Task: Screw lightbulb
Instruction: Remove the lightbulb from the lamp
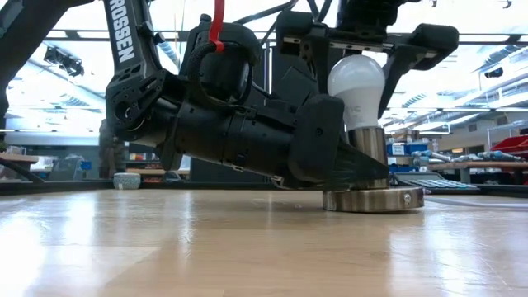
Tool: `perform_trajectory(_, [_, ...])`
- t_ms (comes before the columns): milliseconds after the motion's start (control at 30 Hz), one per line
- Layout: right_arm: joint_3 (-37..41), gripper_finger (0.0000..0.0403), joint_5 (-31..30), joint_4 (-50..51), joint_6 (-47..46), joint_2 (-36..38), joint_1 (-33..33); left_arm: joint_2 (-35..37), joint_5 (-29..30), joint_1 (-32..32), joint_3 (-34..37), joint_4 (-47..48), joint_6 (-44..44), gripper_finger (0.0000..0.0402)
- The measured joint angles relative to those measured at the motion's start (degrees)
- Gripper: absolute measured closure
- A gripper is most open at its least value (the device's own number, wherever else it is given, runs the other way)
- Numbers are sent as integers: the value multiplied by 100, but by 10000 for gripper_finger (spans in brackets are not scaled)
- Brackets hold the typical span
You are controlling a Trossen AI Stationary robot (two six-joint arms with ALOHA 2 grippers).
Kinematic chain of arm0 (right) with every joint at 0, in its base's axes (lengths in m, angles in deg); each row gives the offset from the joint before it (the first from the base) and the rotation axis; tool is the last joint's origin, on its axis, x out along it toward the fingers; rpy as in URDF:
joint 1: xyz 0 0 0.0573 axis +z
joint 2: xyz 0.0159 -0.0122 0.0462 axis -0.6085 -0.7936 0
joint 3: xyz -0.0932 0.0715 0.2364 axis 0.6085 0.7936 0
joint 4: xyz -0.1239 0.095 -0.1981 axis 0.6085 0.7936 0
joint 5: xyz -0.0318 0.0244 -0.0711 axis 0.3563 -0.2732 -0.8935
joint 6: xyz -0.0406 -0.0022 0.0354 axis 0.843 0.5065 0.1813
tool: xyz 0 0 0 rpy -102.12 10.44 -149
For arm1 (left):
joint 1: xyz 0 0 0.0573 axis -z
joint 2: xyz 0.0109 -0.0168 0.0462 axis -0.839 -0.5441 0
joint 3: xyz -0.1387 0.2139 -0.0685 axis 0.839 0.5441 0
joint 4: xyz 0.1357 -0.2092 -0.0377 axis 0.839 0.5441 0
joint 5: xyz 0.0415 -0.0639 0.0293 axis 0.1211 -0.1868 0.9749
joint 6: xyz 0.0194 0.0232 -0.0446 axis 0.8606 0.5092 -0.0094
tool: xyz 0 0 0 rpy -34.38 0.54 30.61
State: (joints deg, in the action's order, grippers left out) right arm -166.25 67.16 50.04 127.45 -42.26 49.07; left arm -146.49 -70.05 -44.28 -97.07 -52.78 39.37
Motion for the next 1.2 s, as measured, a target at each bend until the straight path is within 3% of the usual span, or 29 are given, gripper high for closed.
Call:
perform_trajectory(767, [0,101,13,-209,10,0,28,9,37,2,-7,41,-1,212])
perform_trajectory(933, [-1,100,52,-40,612,0,33,9,35,0,-11,50,-20,212])
perform_trajectory(1200, [-4,99,363,438,2994,0,79,9,33,-2,-11,79,-13,212])
